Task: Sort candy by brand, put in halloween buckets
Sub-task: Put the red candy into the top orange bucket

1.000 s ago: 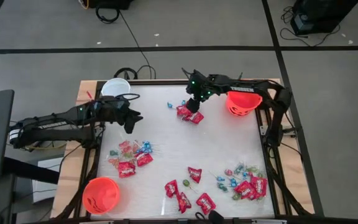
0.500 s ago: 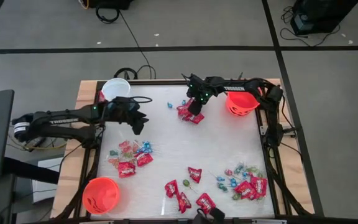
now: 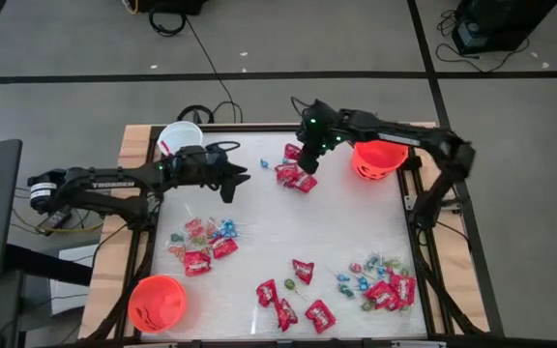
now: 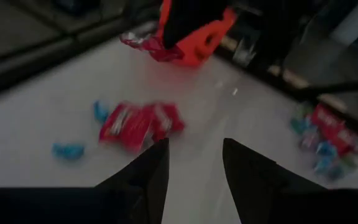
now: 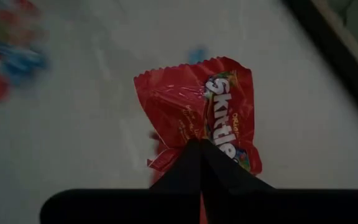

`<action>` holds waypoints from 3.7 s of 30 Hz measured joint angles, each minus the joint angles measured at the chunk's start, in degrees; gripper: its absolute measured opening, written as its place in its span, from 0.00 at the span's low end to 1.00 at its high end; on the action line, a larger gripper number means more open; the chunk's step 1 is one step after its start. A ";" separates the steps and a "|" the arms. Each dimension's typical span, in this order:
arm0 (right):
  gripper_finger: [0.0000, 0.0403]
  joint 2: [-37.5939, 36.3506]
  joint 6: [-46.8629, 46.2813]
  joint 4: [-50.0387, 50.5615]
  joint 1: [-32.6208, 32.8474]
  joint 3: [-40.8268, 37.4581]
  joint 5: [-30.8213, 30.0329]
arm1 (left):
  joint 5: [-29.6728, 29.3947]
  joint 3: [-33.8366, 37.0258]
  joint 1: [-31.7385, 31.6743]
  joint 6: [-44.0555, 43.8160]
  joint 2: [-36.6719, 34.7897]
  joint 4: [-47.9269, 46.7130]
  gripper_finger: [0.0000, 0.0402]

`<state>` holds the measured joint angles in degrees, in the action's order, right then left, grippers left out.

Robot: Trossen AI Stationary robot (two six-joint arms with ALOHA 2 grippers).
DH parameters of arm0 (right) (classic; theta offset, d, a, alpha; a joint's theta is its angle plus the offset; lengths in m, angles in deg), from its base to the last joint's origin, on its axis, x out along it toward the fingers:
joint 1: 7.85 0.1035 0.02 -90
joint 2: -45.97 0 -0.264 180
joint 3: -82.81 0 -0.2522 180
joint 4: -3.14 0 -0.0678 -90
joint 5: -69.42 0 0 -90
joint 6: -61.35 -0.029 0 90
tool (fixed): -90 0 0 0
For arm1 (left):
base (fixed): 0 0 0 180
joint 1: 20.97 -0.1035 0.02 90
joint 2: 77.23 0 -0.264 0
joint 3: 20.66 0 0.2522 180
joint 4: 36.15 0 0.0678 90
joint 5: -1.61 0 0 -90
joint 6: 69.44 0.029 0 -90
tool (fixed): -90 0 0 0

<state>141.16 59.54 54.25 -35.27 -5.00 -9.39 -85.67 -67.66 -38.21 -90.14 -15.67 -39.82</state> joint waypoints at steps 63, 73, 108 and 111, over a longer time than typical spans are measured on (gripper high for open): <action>0.34 -16.96 -17.05 -6.84 -4.16 -15.02 -4.10 | 2.99 -0.03 0.13 -12.84 2.45 -6.14 0.39; 0.34 -2.59 -14.15 -9.51 2.55 -15.06 -5.63 | 3.31 -0.02 0.13 -12.83 2.45 -8.60 0.39; 0.02 3.34 -13.37 -7.80 2.27 -15.13 -6.69 | 8.48 -0.01 0.07 -1.90 2.45 -7.99 0.39; 0.02 -0.24 -14.54 -6.67 2.08 -15.13 -8.13 | 8.46 -0.01 0.07 1.14 2.45 -7.28 0.39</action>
<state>140.92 45.00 47.58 -33.19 -20.12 -17.52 -77.21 -67.67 -38.14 -89.00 -13.22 -47.09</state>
